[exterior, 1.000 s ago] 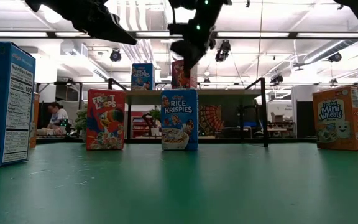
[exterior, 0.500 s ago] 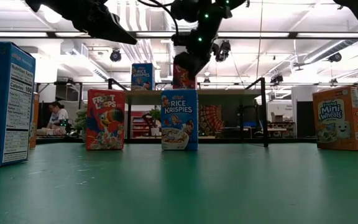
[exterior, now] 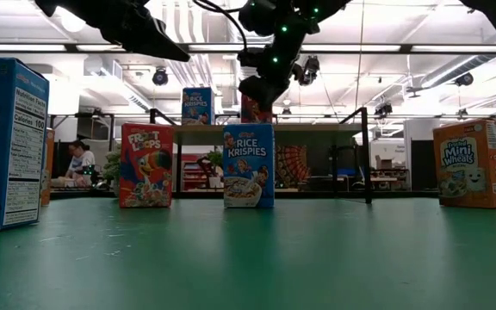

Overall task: Stack cereal on shelf
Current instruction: Put the left red cereal box on the shelf

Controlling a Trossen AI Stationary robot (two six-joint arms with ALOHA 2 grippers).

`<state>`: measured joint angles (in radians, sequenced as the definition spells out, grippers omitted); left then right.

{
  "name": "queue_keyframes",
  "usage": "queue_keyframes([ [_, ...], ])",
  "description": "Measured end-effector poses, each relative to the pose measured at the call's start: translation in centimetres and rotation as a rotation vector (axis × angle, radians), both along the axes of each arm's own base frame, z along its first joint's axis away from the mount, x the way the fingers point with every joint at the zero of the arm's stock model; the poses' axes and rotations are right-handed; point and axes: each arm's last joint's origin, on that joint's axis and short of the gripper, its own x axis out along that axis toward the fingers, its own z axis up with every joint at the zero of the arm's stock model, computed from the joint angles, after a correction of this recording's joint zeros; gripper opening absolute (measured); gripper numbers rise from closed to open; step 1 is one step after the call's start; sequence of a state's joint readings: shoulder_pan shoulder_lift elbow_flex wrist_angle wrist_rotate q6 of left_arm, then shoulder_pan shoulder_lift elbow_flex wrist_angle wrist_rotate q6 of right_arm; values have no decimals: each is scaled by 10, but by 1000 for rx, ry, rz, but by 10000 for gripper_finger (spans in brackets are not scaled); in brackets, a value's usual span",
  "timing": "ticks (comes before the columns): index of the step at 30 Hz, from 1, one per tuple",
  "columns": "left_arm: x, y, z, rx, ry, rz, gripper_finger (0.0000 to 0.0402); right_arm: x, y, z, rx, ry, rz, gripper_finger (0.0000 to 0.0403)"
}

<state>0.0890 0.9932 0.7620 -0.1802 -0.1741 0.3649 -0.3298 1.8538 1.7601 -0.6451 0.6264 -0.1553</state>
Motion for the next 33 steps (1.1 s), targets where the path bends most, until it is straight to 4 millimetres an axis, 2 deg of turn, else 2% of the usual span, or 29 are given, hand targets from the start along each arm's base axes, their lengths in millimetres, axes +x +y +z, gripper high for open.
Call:
queue_keyframes([
  [11, 0, 0, 0, 0, 0, 0, 37, 5, 0, 2, 34, -65, 54, 9],
  [18, 0, 0, 0, 0, 0, 0, 37, 7, -8, 2, 19, -107, 44, 9],
  [33, 0, 0, 0, 0, 0, 0, 37, 5, -15, 0, 20, -101, 28, 9],
])
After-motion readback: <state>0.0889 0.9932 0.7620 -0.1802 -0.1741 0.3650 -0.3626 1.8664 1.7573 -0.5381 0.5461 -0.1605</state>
